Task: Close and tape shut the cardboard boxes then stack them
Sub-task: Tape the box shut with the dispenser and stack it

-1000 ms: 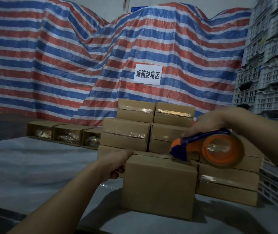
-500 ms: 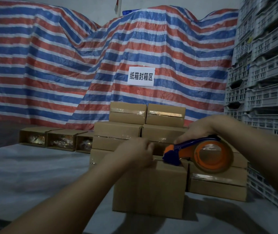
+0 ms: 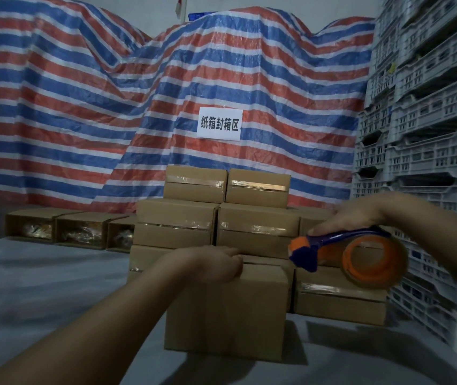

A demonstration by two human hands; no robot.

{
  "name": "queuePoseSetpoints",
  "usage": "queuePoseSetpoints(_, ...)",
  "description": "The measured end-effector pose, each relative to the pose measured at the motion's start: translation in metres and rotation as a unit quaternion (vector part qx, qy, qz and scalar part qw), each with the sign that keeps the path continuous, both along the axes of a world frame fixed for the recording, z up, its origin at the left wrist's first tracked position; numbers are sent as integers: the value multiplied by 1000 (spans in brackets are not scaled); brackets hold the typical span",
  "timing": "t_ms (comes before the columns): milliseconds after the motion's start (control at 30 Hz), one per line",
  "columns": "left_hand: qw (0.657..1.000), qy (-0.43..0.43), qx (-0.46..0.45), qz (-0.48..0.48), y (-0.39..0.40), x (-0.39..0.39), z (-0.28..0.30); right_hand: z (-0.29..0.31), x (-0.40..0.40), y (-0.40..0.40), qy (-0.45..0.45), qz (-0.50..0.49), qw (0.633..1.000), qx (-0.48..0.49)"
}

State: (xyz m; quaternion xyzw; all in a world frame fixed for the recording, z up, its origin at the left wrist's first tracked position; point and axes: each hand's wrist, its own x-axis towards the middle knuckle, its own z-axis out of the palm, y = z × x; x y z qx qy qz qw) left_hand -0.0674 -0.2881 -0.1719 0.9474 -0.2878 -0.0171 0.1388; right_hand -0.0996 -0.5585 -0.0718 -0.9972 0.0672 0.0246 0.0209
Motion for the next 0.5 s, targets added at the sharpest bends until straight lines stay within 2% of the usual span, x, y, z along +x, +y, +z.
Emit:
queuePoseSetpoints(200, 996, 84, -24, 35, -2, 2, 13, -38, 1, -11, -13, 2, 1000, 16)
queuePoseSetpoints(300, 997, 55, -23, 49, -12, 3, 21, -42, 1, -15, -22, 5, 999, 25)
queuePoseSetpoints(400, 997, 13, -67, 27, -36, 1, 18, -46, -2, -18, -18, 8, 998, 59)
queuePoseSetpoints(500, 993, 80, -90, -18, -57, 0, 2, -50, -2, -18, -24, 14, 997, 69)
